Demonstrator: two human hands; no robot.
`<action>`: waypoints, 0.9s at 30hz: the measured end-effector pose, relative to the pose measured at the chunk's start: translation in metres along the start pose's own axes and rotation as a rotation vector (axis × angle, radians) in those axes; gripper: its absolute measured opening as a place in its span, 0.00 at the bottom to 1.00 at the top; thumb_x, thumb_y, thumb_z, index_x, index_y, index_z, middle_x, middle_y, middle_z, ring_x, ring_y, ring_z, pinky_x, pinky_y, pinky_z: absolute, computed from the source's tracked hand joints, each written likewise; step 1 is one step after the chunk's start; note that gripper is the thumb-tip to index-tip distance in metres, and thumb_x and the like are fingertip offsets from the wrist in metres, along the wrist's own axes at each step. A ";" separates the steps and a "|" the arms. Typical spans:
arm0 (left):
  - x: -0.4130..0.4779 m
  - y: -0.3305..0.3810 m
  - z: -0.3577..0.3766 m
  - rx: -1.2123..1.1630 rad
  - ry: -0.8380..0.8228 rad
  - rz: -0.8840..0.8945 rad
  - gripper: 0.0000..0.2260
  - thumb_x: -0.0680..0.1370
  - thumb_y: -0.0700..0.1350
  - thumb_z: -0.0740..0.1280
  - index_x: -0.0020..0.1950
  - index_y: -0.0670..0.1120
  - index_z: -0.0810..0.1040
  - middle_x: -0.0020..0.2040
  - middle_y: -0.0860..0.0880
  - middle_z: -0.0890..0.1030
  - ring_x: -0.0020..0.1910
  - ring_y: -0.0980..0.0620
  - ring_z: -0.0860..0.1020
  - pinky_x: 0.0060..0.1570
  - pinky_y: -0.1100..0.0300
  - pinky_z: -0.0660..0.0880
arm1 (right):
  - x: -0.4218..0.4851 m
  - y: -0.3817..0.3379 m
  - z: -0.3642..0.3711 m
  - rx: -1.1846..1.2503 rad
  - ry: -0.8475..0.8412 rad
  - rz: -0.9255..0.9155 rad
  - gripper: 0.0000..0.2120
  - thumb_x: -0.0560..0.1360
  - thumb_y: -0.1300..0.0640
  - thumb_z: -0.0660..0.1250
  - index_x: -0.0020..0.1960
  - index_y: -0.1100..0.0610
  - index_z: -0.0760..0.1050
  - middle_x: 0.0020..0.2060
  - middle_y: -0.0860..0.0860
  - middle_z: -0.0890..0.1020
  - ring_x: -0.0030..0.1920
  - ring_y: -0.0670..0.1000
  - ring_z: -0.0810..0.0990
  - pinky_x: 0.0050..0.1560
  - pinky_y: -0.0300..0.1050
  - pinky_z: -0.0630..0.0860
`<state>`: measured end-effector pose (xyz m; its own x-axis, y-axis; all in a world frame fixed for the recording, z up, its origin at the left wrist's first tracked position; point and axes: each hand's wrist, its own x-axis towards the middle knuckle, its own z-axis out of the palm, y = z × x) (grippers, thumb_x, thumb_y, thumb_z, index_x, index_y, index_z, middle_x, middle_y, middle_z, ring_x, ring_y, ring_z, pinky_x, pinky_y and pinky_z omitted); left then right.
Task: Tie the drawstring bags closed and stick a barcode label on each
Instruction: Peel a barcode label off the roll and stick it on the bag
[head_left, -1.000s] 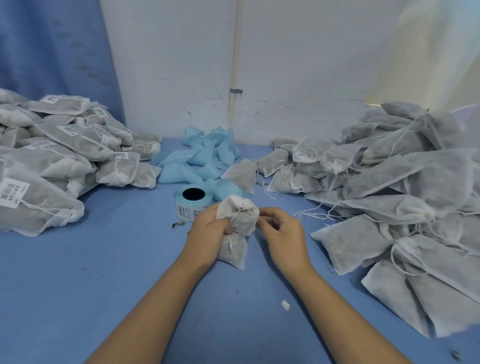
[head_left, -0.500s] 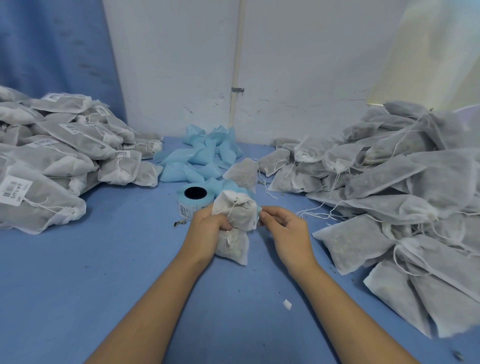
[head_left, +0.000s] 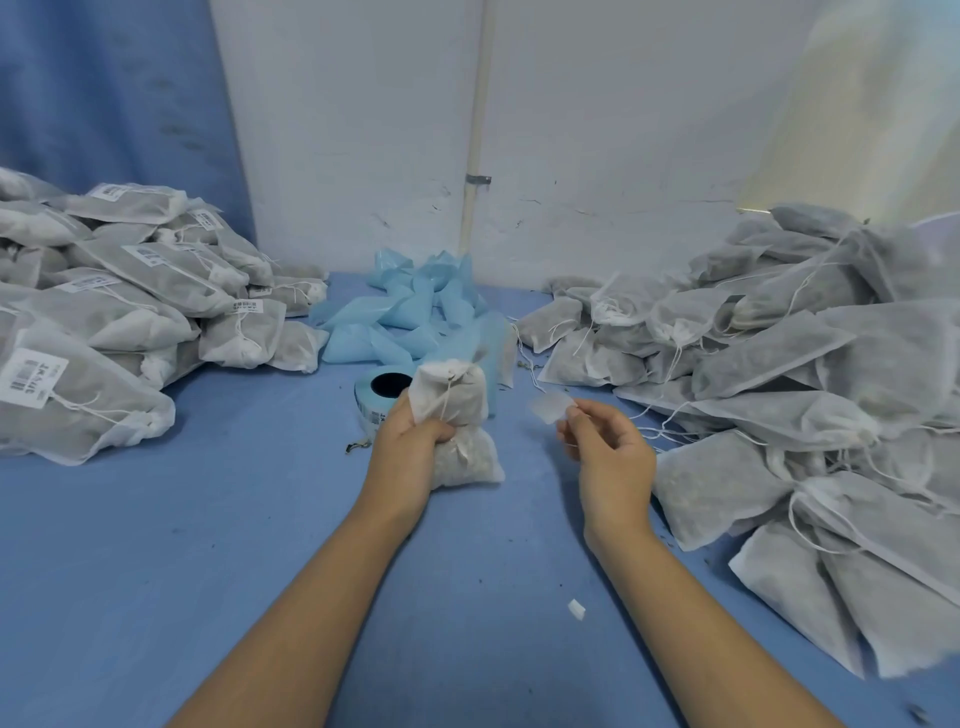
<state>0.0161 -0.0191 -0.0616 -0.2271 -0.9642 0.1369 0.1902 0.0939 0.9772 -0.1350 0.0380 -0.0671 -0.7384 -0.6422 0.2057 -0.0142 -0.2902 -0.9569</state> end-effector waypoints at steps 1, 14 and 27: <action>-0.001 0.000 0.001 0.005 -0.001 0.034 0.19 0.74 0.29 0.60 0.52 0.52 0.76 0.48 0.52 0.80 0.48 0.53 0.78 0.50 0.61 0.73 | -0.002 -0.002 0.001 0.014 -0.016 -0.023 0.08 0.76 0.65 0.67 0.44 0.54 0.80 0.34 0.47 0.84 0.38 0.45 0.82 0.44 0.37 0.77; 0.001 0.003 0.002 -0.063 0.060 0.093 0.17 0.77 0.32 0.62 0.64 0.43 0.75 0.55 0.48 0.81 0.53 0.54 0.80 0.50 0.68 0.76 | -0.031 -0.010 0.011 -0.288 -0.275 -0.343 0.11 0.73 0.65 0.70 0.47 0.50 0.83 0.43 0.39 0.84 0.47 0.44 0.81 0.50 0.30 0.72; 0.002 -0.003 0.006 -0.051 0.080 0.191 0.13 0.77 0.34 0.65 0.55 0.52 0.76 0.49 0.55 0.82 0.47 0.63 0.80 0.46 0.71 0.75 | -0.038 -0.006 0.016 -0.406 -0.302 -0.514 0.09 0.72 0.63 0.72 0.49 0.53 0.85 0.45 0.39 0.84 0.47 0.40 0.81 0.52 0.32 0.74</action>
<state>0.0088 -0.0198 -0.0635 -0.1063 -0.9469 0.3034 0.2710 0.2660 0.9251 -0.0965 0.0530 -0.0655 -0.3531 -0.6804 0.6421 -0.6023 -0.3598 -0.7125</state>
